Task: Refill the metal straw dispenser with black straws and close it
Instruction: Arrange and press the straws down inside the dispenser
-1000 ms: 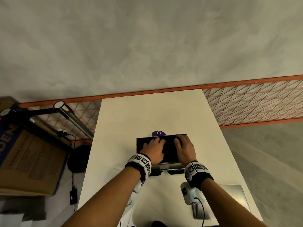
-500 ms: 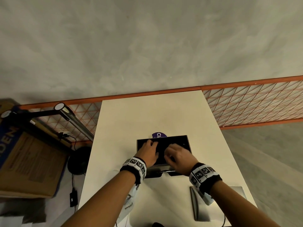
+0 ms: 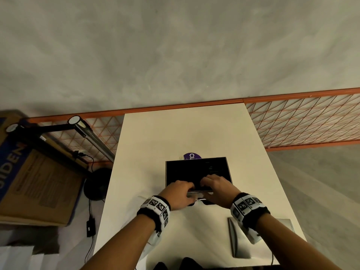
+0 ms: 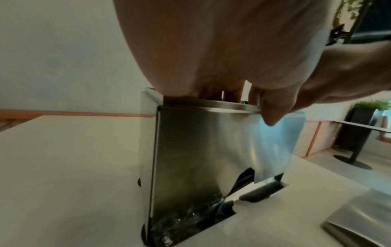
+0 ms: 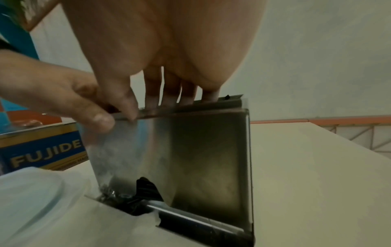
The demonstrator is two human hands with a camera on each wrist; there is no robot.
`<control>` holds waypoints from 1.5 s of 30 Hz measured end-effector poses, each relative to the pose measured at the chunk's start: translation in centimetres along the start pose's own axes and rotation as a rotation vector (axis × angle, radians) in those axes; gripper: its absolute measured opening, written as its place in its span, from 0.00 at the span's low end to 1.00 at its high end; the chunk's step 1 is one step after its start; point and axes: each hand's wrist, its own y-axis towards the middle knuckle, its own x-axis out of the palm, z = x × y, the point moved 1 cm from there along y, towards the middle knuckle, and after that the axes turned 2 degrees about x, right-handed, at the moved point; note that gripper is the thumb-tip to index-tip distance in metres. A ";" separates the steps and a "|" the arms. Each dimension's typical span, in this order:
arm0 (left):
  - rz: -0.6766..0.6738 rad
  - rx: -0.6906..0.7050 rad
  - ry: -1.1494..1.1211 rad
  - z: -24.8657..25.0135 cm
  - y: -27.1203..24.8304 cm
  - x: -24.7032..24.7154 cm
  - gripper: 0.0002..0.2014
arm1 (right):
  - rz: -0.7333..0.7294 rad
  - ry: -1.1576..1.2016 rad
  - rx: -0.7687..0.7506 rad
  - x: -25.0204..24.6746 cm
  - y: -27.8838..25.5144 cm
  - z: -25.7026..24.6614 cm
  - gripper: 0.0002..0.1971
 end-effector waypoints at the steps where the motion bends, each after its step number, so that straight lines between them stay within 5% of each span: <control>1: -0.008 -0.014 0.018 0.1 0.0 0.2 0.14 | -0.058 0.025 0.039 0.0 -0.1 -0.2 0.17; 6: -0.022 -0.049 0.003 0.3 0.0 0.9 0.22 | -0.258 -0.147 0.141 0.6 -0.9 -1.0 0.19; 18: 0.031 -0.051 -0.002 0.2 -1.0 2.7 0.24 | -0.204 -0.147 0.172 1.9 -2.7 -1.0 0.29; 23: 0.006 -0.073 0.047 0.5 -1.5 3.8 0.21 | -0.244 0.074 0.215 1.9 -2.8 -0.9 0.32; 27: 0.022 -0.066 0.024 0.4 -1.5 3.7 0.23 | -0.171 -0.023 0.120 2.3 -2.9 -1.3 0.32; 36: 0.024 -0.059 0.028 0.5 -2.0 3.9 0.27 | -0.382 -0.201 0.148 2.7 -2.6 -2.3 0.35; 42: -0.022 -0.112 0.045 0.7 -2.0 4.0 0.15 | -0.237 -0.006 0.181 2.2 -3.4 -2.1 0.25; 45: -0.023 -0.119 0.071 0.8 -2.1 4.4 0.16 | -0.256 0.021 0.243 2.2 -3.3 -1.9 0.21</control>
